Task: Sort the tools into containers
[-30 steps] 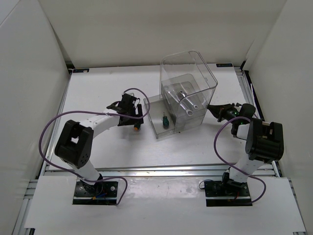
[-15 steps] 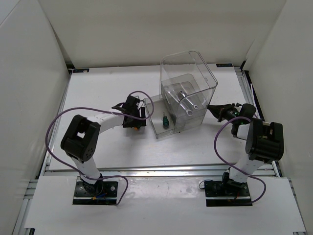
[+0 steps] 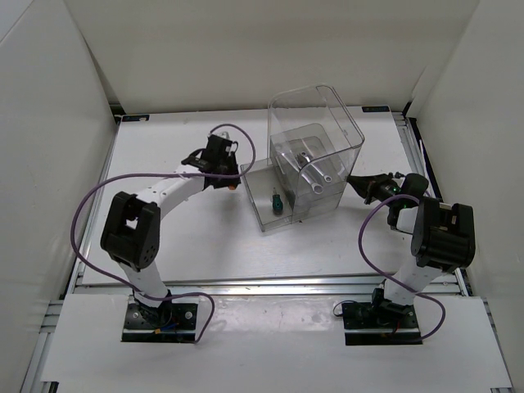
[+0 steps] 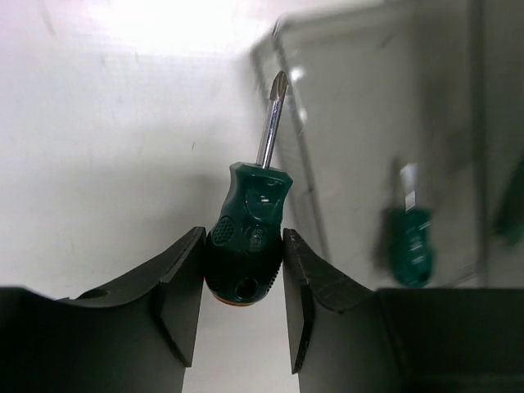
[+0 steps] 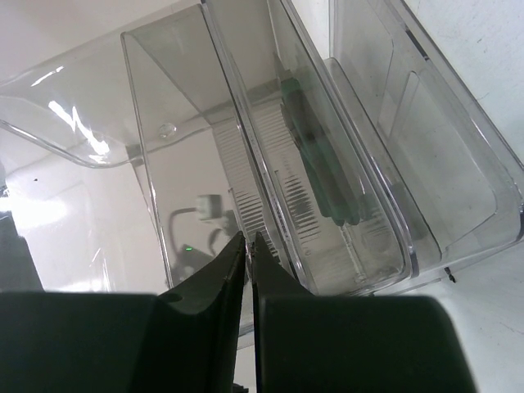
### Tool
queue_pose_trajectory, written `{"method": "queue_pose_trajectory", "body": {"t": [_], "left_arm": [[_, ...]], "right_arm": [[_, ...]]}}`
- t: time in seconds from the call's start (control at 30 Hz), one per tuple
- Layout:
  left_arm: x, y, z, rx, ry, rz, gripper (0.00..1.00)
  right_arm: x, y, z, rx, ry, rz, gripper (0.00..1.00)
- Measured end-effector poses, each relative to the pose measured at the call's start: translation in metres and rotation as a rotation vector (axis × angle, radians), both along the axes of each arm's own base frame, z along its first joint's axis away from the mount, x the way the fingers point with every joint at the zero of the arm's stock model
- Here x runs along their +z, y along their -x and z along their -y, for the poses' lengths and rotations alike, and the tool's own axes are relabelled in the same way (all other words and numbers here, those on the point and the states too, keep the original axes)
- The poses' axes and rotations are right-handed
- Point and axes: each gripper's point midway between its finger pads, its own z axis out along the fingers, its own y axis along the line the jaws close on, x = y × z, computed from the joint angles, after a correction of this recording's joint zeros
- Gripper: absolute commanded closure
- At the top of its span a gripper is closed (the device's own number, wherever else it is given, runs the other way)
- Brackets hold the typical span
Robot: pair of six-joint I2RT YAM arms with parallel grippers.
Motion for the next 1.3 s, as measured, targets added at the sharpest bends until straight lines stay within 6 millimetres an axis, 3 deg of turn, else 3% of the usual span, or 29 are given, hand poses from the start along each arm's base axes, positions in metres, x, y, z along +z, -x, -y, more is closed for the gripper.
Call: {"method": "queue_pose_trajectory", "body": {"t": [0.2, 0.4, 0.5, 0.6, 0.77, 0.87, 0.97, 1.1, 1.27, 1.3], "left_arm": [[0.050, -0.034, 0.019, 0.056, 0.150, 0.116, 0.83], [0.057, -0.029, 0.068, -0.024, 0.311, 0.074, 0.79], [0.046, -0.023, 0.103, -0.094, 0.354, 0.024, 0.77], [0.022, -0.006, 0.124, -0.138, 0.370, -0.066, 0.76], [-0.020, 0.013, 0.129, -0.130, 0.363, -0.223, 0.78], [-0.030, 0.019, 0.129, -0.120, 0.369, -0.270, 0.79], [-0.031, 0.023, 0.131, -0.126, 0.379, -0.290, 0.88], [-0.031, 0.027, 0.133, -0.132, 0.389, -0.310, 0.57], [-0.028, 0.025, 0.135, -0.140, 0.395, -0.310, 0.36], [-0.026, 0.022, 0.136, -0.140, 0.401, -0.304, 0.24]], "right_arm": [[0.000, 0.000, 0.000, 0.000, 0.001, 0.004, 0.90], [0.000, 0.000, 0.000, 0.000, 0.001, 0.005, 0.90], [0.000, 0.000, 0.000, 0.000, 0.001, 0.005, 0.90], [0.000, 0.000, 0.000, 0.000, 0.001, 0.004, 0.90], [0.001, 0.000, 0.000, 0.000, 0.001, 0.005, 0.90], [0.001, 0.000, 0.000, 0.000, 0.001, 0.005, 0.90], [0.000, 0.000, 0.000, 0.000, 0.001, 0.004, 0.90], [0.000, 0.000, 0.000, 0.000, 0.001, 0.004, 0.90], [0.000, 0.000, 0.000, 0.001, 0.000, 0.004, 0.90], [0.000, 0.000, 0.000, 0.000, 0.000, 0.003, 0.90]]}}
